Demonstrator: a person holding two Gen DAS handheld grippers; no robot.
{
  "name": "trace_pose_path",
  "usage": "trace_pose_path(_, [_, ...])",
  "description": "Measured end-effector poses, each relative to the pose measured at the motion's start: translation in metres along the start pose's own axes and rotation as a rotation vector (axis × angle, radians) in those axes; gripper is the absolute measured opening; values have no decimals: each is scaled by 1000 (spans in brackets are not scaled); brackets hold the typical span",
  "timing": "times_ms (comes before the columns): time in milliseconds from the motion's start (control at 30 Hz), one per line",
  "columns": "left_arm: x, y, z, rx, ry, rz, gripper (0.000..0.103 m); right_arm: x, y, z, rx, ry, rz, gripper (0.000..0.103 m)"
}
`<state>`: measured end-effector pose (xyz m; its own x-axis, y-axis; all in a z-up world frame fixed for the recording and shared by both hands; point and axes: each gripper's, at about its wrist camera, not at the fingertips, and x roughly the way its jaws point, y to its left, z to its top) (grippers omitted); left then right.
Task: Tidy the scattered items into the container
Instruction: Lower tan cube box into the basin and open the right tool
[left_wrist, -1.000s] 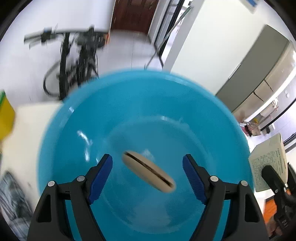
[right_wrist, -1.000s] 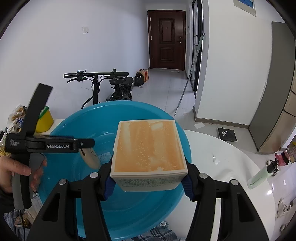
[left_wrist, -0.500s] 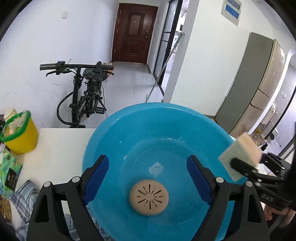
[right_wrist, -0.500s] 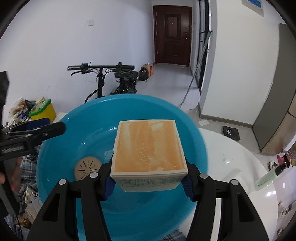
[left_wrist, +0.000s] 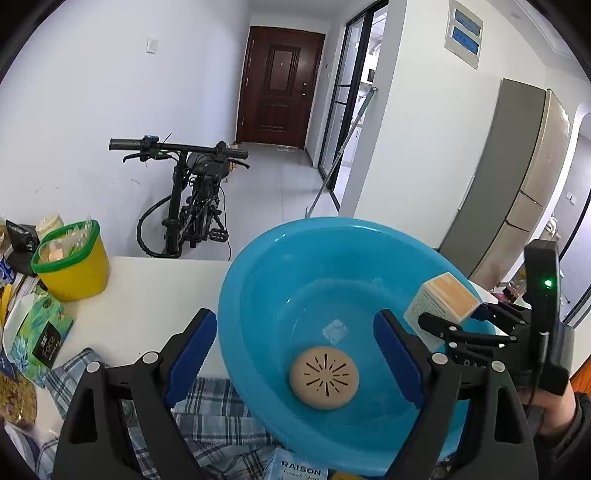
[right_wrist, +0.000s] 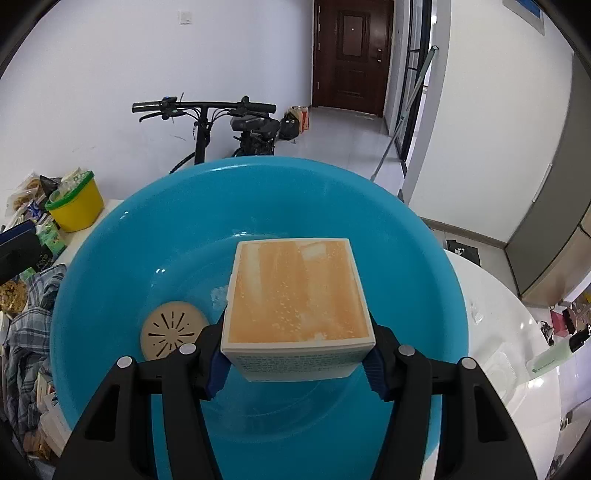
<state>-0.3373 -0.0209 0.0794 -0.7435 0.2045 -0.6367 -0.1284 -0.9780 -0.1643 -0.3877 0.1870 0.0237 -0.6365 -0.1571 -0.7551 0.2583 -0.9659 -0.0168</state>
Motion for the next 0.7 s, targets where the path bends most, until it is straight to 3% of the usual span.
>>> trace_pose_path(133, [1, 0, -4, 7, 27, -30, 89, 5, 0, 0, 11, 10, -13, 60])
trace_pose_path(300, [-4, -8, -9, 36, 14, -26, 89, 4, 0, 0, 1, -2, -41, 74])
trace_pose_path(700, [-28, -20, -13, 76, -52, 6, 89, -21, -7, -8, 17, -37, -44, 75])
